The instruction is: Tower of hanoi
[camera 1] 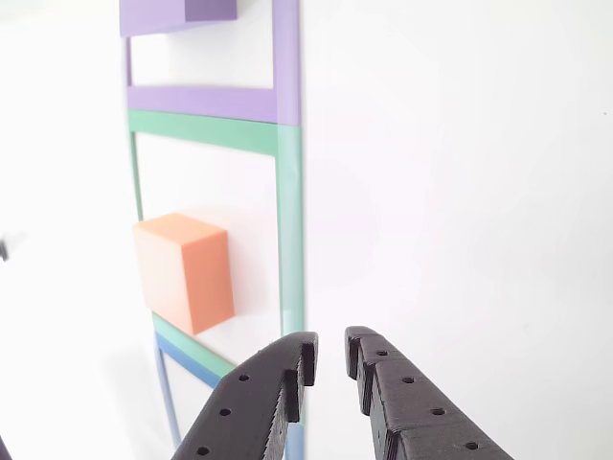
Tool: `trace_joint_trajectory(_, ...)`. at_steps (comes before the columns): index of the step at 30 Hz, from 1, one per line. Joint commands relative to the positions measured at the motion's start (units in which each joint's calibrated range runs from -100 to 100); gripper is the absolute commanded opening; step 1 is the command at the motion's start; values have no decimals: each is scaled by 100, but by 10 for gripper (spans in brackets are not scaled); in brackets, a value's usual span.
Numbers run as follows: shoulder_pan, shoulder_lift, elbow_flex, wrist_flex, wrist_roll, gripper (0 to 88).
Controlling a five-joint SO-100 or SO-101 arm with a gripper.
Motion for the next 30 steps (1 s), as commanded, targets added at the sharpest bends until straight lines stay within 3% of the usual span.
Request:
trace_joint_trajectory(1, -14, -68, 29, 18, -61, 0)
trace_joint_trajectory(30, -60, -68, 29, 26, 50, 0)
